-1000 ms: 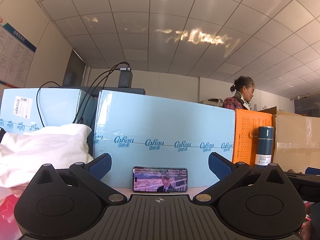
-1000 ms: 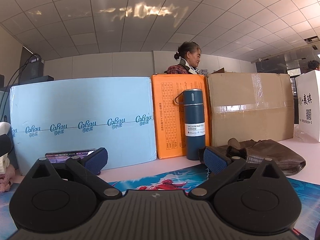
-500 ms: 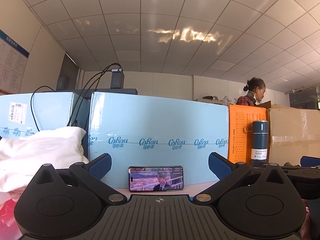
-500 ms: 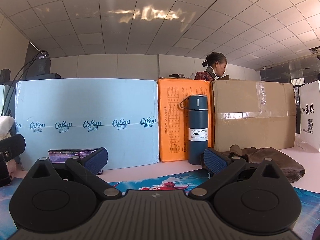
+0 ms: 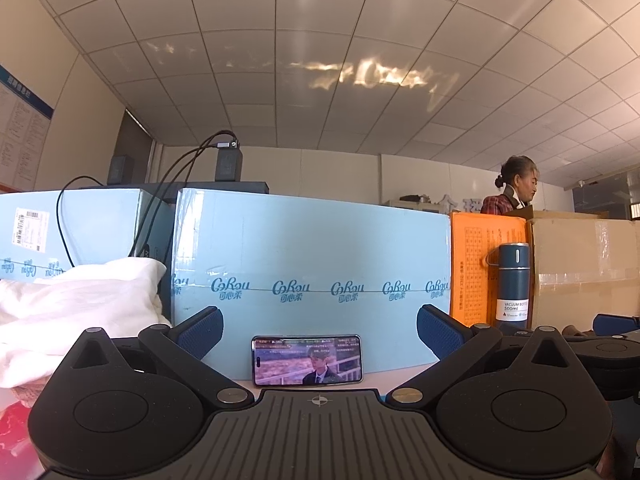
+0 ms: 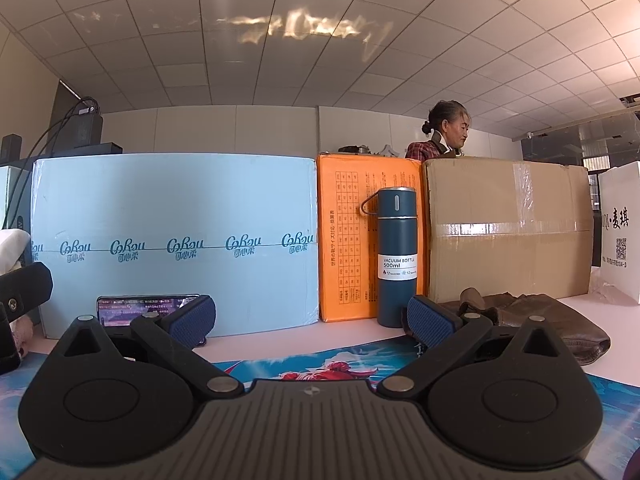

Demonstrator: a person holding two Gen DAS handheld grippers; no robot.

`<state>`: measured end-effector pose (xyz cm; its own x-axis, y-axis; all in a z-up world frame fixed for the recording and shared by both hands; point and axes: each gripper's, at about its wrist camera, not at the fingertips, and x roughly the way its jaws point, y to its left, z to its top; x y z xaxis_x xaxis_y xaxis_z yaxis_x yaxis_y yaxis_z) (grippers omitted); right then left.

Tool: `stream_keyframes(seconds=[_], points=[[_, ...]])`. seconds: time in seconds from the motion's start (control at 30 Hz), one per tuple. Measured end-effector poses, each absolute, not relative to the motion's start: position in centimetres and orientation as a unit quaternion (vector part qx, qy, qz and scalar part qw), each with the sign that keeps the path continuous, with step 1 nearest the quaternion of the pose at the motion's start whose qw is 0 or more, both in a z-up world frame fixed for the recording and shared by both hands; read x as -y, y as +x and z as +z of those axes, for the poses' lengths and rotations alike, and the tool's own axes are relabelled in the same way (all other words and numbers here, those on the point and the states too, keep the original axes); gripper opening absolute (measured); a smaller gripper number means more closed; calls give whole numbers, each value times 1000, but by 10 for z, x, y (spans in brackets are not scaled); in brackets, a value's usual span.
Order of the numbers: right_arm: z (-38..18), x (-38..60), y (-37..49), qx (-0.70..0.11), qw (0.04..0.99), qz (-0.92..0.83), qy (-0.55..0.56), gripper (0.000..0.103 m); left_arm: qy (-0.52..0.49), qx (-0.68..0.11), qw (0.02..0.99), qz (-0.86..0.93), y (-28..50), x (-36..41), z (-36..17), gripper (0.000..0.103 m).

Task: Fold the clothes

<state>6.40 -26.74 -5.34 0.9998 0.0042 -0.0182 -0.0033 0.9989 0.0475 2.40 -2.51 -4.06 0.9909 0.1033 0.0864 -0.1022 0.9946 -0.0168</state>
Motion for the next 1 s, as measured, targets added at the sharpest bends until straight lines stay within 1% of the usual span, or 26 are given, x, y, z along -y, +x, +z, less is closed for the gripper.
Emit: stream_keyframes(seconds=[1.0], points=[[-53, 271, 65, -14, 999, 15, 35, 103, -3, 44, 998, 54, 24, 25, -41, 103]])
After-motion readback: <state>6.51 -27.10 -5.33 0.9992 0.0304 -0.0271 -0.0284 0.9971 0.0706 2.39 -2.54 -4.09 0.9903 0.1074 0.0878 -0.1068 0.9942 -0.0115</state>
